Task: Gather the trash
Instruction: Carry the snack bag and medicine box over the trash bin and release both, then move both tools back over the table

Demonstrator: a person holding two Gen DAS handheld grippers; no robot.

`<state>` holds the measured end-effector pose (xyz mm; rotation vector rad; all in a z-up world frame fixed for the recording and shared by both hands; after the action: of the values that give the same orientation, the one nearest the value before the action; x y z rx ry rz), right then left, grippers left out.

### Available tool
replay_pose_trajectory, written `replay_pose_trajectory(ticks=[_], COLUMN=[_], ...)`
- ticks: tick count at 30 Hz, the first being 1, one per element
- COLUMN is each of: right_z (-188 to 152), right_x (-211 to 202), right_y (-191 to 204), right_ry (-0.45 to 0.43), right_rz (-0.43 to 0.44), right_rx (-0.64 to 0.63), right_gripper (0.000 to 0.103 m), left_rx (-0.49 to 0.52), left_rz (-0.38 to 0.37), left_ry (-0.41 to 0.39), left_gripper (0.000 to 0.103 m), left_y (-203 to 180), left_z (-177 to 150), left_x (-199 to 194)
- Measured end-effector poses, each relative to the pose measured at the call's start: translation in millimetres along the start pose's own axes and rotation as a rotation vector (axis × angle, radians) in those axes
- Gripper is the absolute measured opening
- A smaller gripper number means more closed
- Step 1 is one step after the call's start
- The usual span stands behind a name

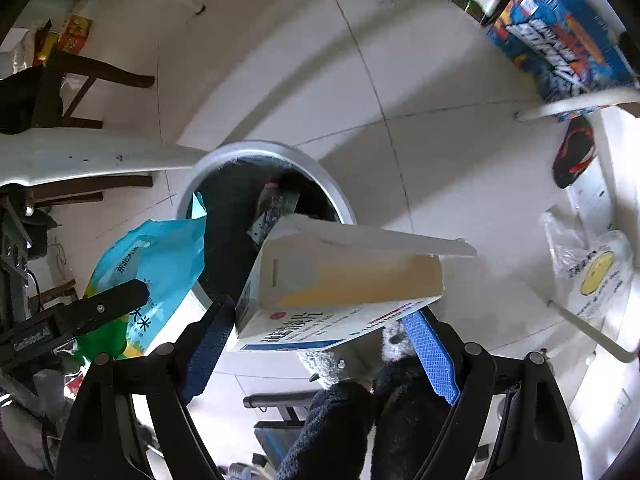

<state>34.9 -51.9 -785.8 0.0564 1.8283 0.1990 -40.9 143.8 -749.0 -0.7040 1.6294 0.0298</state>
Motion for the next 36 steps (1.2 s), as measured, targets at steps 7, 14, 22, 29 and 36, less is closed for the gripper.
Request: replay_pose_trajectory(ticks=[7, 14, 22, 29, 36], right_z=[4.3, -6.9, -23.8, -38.8, -68.9], right_x=[21.5, 33.3, 7.0, -38.8, -121.3], right_y=[-2.4, -4.6, 1.7, 21.2, 35.1], right_ry=[0.055, 0.115, -0.015, -0.114, -0.18], right_rz=[0.041, 0.044, -0.129, -0.193, -0.194], right_rx=[-0.025, -0.057, -0.177, -0.226, -0.232], right_gripper=[0.094, 0.102, 0.103, 0.103, 0.103], left_rx=[0.025, 0.045, 0.041, 0.008, 0.008], left_rz=[0.017, 0.122, 0.287, 0.317, 0.32], left_ry=[-0.019, -0.079, -0.112, -0.132, -0.157], left_gripper=[0.091, 0.102, 0.102, 0.102, 0.102], left_y=[-0.5, 1.4, -0.1, -16.7, -44.7], left_z=[-0.3, -9.8, -43.9, -73.2, -106.2], left_x=[0.4, -15.6, -42.2, -80.9, -142.3])
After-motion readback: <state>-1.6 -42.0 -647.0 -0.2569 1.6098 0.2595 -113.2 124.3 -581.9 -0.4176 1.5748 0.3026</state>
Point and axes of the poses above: each gripper's, at about its wrist camera, not at the fingertips, and x roughly the way its jaws point, y to its left, z to its top, the point moved 2 cm from there along x, roughly the way its jaws point, and after that the axes turned 15 degrees about x, right-handed, at the moved point
